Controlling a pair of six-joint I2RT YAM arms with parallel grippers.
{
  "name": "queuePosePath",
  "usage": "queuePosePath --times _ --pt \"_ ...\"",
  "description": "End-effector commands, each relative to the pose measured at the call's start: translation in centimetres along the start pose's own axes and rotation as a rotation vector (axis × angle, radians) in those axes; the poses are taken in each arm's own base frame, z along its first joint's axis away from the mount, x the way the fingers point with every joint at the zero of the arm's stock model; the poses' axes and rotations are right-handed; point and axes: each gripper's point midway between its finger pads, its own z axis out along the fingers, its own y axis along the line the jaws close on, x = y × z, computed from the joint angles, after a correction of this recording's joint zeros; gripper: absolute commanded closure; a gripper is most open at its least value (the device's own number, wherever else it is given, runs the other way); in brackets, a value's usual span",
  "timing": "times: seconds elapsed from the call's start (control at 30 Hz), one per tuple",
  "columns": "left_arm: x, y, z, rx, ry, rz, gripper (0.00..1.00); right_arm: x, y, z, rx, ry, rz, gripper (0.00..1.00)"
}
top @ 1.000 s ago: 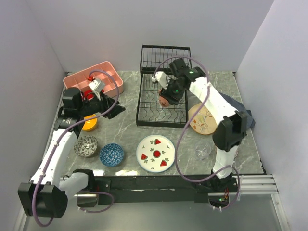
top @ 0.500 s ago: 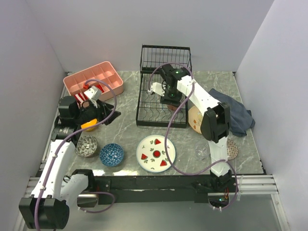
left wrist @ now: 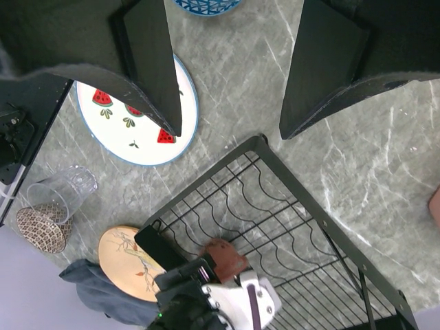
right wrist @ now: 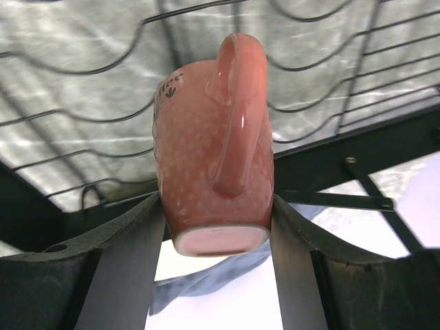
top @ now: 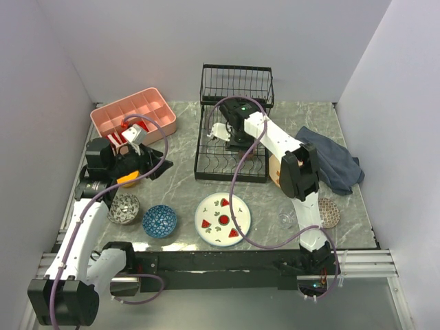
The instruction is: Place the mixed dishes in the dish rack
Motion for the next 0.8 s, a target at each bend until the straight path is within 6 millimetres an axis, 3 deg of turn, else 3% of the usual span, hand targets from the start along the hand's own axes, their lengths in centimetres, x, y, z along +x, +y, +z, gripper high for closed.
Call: queuePosePath --times 0.0,0.1,0.23,0.33,0.43,0.63,0.77 --pt "-0.5 0.1 0.2 0.013 -0.020 0.030 0.35 -0.7 -3.1 -0.2 0.131 -0.005 -0.009 0.84" --pt "-0.6 0.2 0.3 0.012 -0.018 0.017 0.35 -1.0 -3.6 0.4 0.136 -0.007 -0.007 0.83" --pt "-1.0 0.1 0.3 0.024 -0.023 0.024 0.35 -1.1 -3.9 1.2 0.161 0.001 0.001 0.70" --pt "-1.1 0.2 0.4 0.021 -0.025 0.028 0.35 -1.4 -4.4 0.9 0.189 -0.023 0.033 0.49" --pt "-1.3 0.2 0.4 0.024 -0.026 0.031 0.34 -1.5 -4.9 -0.4 0.220 -0.053 0.065 0.40" --pt "-1.4 0.0 0.6 0.040 -0.038 0.025 0.34 -1.1 -5.1 -2.8 0.261 -0.084 0.120 0.30" --pt "-1.7 -0.2 0.7 0.055 -0.053 0.025 0.34 -0.7 -5.1 -2.9 0.282 -0.083 0.143 0.27"
